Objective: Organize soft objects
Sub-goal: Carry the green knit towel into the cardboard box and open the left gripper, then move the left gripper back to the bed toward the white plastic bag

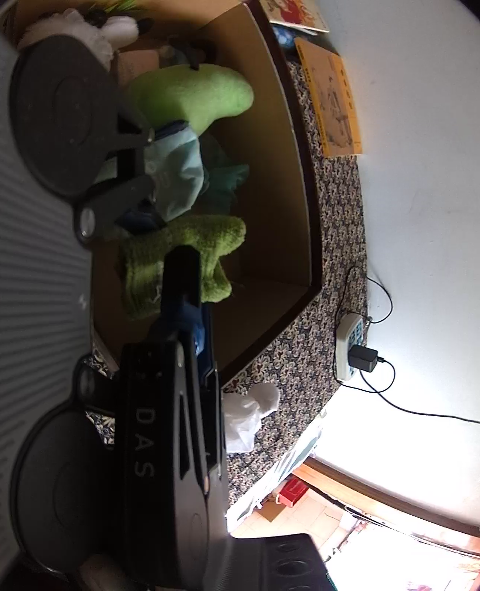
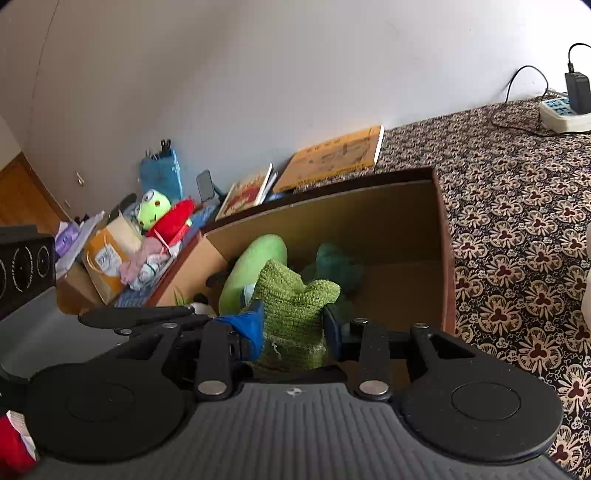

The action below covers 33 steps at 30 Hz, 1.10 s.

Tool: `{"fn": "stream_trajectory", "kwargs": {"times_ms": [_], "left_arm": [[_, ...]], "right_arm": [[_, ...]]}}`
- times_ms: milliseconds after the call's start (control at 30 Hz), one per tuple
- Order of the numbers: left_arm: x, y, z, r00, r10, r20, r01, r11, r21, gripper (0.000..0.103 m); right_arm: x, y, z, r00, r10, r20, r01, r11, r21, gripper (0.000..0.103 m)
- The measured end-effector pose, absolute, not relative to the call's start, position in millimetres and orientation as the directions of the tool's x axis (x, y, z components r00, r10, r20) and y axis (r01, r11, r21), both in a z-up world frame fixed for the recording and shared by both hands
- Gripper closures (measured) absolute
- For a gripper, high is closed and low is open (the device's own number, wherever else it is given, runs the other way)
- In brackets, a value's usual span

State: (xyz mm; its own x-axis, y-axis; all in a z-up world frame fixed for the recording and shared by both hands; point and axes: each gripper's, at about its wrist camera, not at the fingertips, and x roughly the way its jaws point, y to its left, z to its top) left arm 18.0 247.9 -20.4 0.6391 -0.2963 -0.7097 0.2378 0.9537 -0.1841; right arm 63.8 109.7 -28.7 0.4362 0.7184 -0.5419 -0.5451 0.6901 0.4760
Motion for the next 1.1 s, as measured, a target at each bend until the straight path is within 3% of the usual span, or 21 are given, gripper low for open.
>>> {"fn": "stream_trajectory", "kwargs": {"times_ms": [500, 1100], "left_arm": [[21, 256, -25, 0.628, -0.233, -0.742, 0.153, 0.973, -0.175, 0.032], [14, 209, 6, 0.676, -0.218, -0.704, 0.205, 0.973, -0.105, 0.032]], "right_arm": [[65, 106, -29, 0.398, 0.746, -0.535, -0.555, 0.660, 0.507, 0.084], [61, 39, -13, 0.478, 0.755, -0.448, -0.464, 0.651, 0.601, 0.084]]}}
